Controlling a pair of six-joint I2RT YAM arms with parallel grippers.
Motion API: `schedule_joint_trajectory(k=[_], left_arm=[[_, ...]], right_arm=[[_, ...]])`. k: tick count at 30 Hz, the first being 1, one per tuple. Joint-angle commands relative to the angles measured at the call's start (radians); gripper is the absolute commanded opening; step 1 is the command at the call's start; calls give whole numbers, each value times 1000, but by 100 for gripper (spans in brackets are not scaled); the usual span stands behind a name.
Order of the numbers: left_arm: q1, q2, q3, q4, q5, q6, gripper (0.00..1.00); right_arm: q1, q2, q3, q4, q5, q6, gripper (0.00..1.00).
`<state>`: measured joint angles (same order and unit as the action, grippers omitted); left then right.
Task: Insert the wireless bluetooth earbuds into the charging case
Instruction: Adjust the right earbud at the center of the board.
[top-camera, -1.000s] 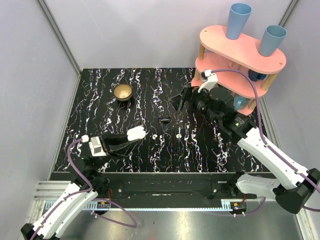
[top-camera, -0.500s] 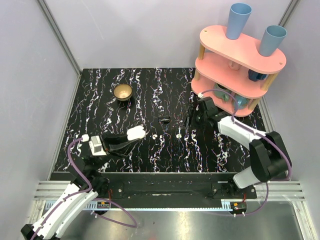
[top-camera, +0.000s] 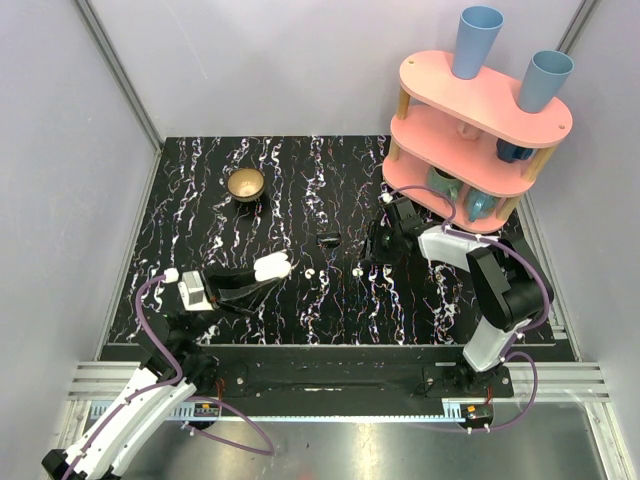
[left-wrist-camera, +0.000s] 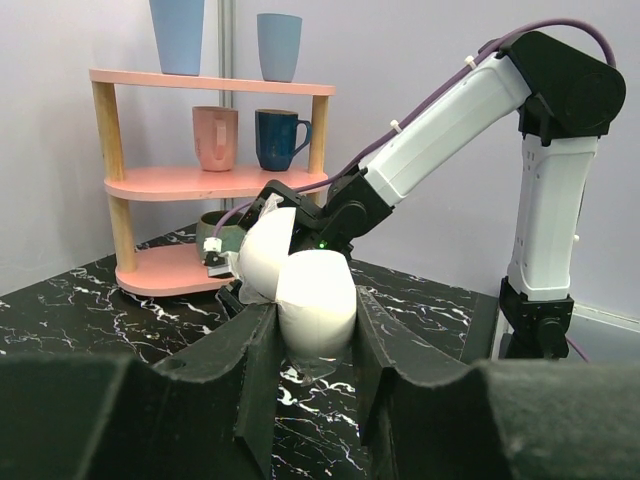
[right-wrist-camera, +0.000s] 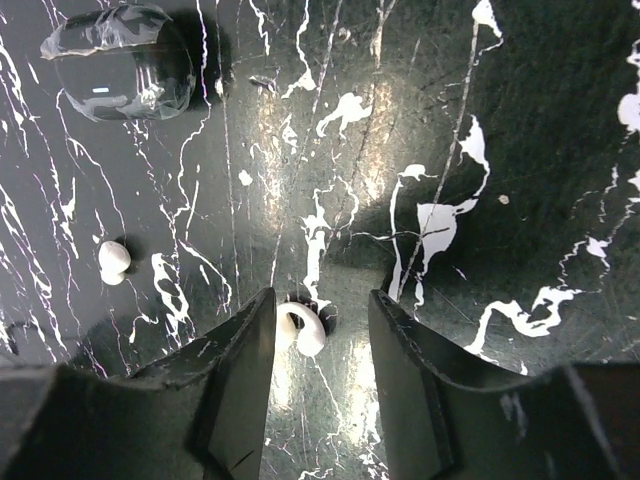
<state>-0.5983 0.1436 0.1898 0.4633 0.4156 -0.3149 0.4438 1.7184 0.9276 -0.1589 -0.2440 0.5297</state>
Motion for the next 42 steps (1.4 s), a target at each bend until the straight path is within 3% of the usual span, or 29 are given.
schedule_joint_trajectory(k=[1,24,42], left_arm=[[-3,-18,46,23,-3,-9,0],[-1,-4,50,9,-5,-7,0],[-1,-12,46,-8,-5,-15,0]], right_arm=[[-1,10,24,51,-54,7,49],[15,35,-35,29,-77,-23,38],[42,-16,-73,-22,41,-17,36]])
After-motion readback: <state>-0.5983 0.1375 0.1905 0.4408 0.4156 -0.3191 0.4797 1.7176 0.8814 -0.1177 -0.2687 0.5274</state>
